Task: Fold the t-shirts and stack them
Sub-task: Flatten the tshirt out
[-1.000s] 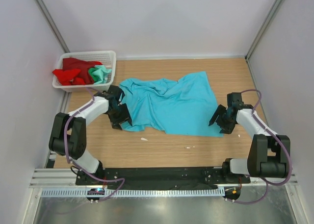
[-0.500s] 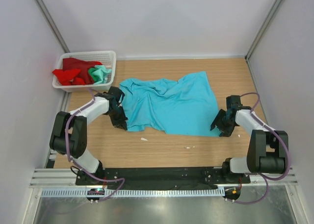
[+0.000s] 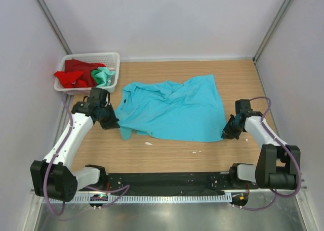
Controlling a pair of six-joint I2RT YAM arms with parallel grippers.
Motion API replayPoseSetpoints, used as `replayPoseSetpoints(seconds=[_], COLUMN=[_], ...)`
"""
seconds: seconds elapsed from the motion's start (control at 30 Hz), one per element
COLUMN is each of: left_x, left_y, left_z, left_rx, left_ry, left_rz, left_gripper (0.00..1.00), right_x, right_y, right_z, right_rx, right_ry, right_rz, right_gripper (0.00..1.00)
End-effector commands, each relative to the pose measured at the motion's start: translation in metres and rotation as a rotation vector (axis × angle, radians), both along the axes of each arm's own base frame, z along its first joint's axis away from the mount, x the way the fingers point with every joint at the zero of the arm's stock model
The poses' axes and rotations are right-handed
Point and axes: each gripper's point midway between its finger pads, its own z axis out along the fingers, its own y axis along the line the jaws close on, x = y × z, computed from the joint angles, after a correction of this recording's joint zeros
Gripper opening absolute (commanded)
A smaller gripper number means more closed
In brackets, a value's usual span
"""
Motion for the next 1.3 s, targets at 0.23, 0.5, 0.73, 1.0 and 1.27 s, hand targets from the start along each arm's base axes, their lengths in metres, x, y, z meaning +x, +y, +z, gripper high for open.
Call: replayPoseSetpoints(seconds=[0.23, 0.5, 0.73, 1.0, 1.27], left_x=[0.036, 0.118, 0.110, 0.024, 0.058], left_y=[0.003, -0.022, -0.020, -0.006, -0.021], left_z=[0.063, 0.146, 0.193, 0.160, 0.041], left_rx=[-0.005, -0.082, -0.097, -0.081, -0.114], left_ry=[-0.138, -0.337, -0.457, -0.455, -0.062], left_rz=[-0.024, -0.094, -0.094, -0.114, -0.073], left_gripper=[0.00, 0.00, 0.00, 0.00, 0.00], right_x=[0.022, 0.077, 0.071, 0.026, 0.058], right_y=[-0.024, -0.019, -0.006, 0.001, 0.003], right_z=[0.059, 0.117, 0.169, 0.219, 0.143], right_rx=[-0.153, -0.185, -0.178, -0.154, -0.145], right_ry=[-0.080, -0.201, -0.284, -0.365, -0.277], right_rz=[0.036, 0.089, 0.092, 0.092, 0.079], right_gripper=[0.01, 0.01, 0.01, 0.01, 0.01])
